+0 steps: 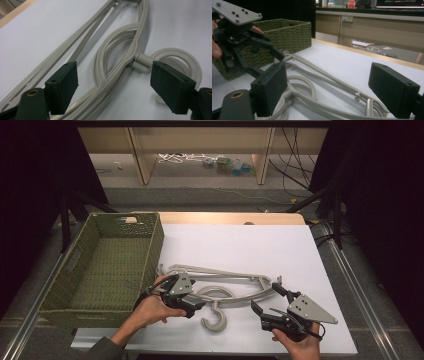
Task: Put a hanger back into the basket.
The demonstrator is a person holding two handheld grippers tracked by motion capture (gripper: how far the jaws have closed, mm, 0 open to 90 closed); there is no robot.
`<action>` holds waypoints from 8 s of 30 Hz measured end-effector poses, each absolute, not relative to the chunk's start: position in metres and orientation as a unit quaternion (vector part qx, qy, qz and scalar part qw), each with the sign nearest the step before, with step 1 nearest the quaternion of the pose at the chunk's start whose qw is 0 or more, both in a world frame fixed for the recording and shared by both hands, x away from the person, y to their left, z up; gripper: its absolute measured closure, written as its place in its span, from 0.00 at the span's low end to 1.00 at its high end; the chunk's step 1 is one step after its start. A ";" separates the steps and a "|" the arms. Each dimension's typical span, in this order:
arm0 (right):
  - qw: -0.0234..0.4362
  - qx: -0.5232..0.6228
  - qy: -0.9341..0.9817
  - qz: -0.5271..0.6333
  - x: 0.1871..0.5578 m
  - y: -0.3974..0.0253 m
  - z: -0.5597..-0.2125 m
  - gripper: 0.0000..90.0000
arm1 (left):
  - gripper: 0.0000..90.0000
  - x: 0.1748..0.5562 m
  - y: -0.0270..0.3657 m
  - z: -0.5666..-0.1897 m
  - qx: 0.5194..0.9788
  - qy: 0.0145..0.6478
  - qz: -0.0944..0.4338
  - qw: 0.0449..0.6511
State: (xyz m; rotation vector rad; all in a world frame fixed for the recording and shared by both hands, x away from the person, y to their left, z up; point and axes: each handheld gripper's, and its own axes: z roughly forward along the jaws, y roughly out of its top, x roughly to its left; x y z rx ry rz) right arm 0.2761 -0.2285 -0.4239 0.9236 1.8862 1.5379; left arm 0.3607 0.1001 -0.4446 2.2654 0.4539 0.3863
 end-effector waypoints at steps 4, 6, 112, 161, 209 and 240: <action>0.265 0.339 0.699 0.572 0.276 -0.228 -0.424 0.18 | 0.29 0.366 0.094 -0.448 0.906 0.168 0.158 0.355; 0.264 0.340 0.698 0.572 0.276 -0.228 -0.424 0.18 | 0.34 0.369 0.092 -0.450 0.910 0.168 0.154 0.347; 0.251 0.355 0.678 0.593 0.277 -0.236 -0.423 0.23 | 0.89 0.393 0.111 -0.383 0.888 0.180 0.146 0.398; 0.243 0.360 0.680 0.590 0.279 -0.234 -0.425 0.18 | 0.90 0.387 0.245 -0.258 0.810 0.332 0.125 0.466; 0.239 0.364 0.688 0.580 0.280 -0.233 -0.428 0.18 | 0.90 0.365 0.355 -0.337 0.846 0.374 0.174 0.336; 0.245 0.360 0.684 0.586 0.282 -0.233 -0.428 0.18 | 0.90 0.375 0.364 -0.371 0.863 0.401 0.139 0.274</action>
